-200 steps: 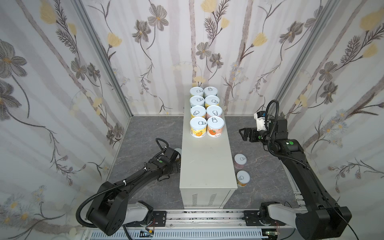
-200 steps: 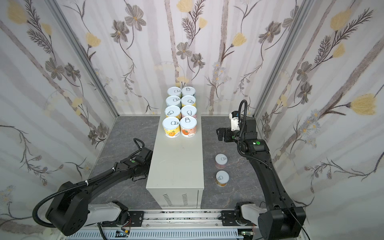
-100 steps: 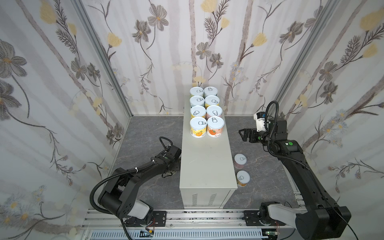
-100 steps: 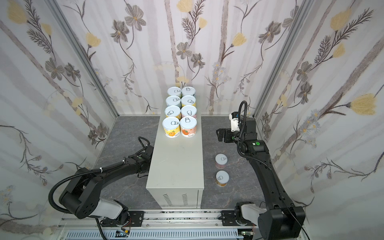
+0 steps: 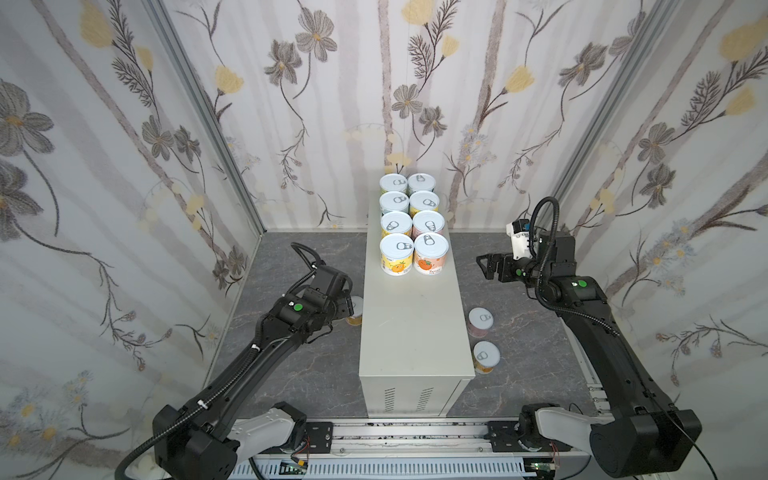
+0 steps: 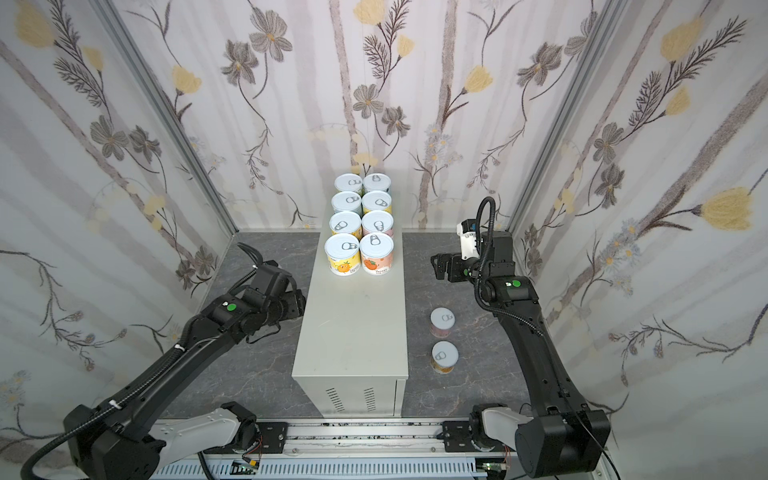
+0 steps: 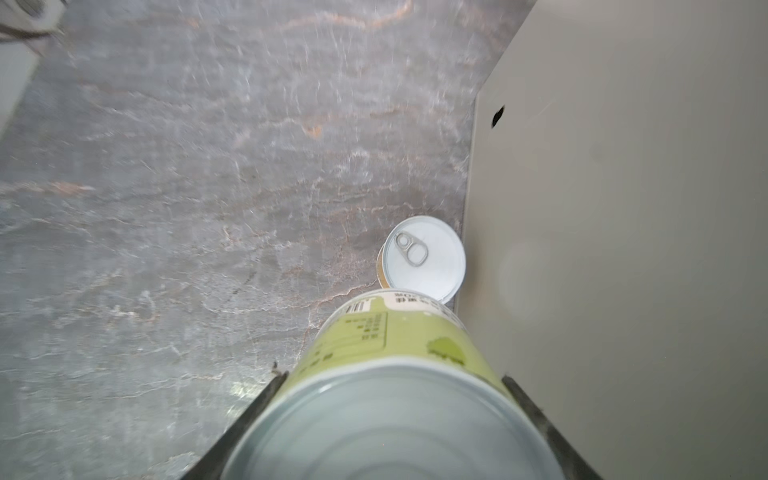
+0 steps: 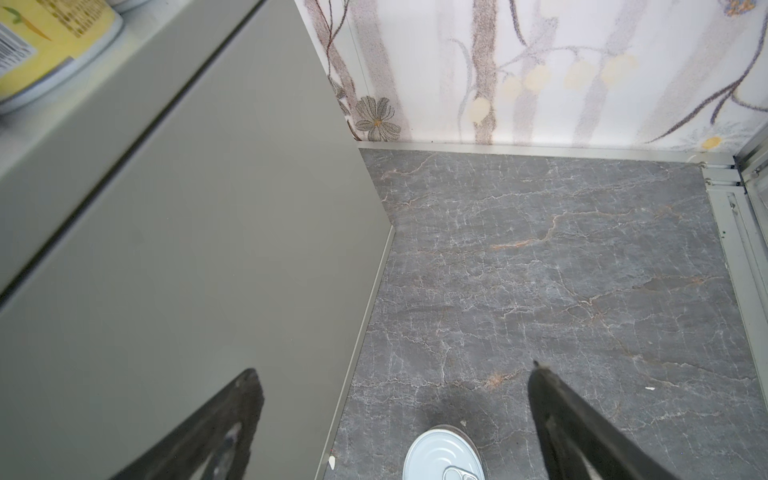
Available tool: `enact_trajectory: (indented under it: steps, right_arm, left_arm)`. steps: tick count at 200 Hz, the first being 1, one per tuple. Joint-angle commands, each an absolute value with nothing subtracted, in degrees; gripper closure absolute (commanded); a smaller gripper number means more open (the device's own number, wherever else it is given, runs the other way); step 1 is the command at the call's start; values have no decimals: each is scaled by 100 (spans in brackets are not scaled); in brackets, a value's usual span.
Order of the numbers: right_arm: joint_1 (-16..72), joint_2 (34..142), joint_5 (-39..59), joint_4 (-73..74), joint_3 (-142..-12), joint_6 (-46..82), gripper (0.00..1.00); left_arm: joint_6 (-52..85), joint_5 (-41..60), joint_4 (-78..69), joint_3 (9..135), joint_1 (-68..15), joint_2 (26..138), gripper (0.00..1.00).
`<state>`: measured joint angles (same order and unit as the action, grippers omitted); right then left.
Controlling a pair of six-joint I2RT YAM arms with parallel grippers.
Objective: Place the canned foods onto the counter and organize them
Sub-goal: 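Lift the green can over the counter with the left gripper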
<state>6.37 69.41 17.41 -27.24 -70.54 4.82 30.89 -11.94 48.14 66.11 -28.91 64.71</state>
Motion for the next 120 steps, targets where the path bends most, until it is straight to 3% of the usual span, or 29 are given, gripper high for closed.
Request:
enact_trajectory:
  steps: [1,69,120]
  right_arm:
    - [641,6952,1839,-2678,-7259,302,0]
    - [752,6856,1916,-2968,-7731,143,0]
    - [1187,6635,1635,-2950,-7649,156,0]
  left_arm:
    - [2814,-1301,6157,7366,-2830,6381,49]
    - [2278,-270,7105,9426,-2917,6012,49]
    - [1927,18,7901,10768,-3439,6626,48]
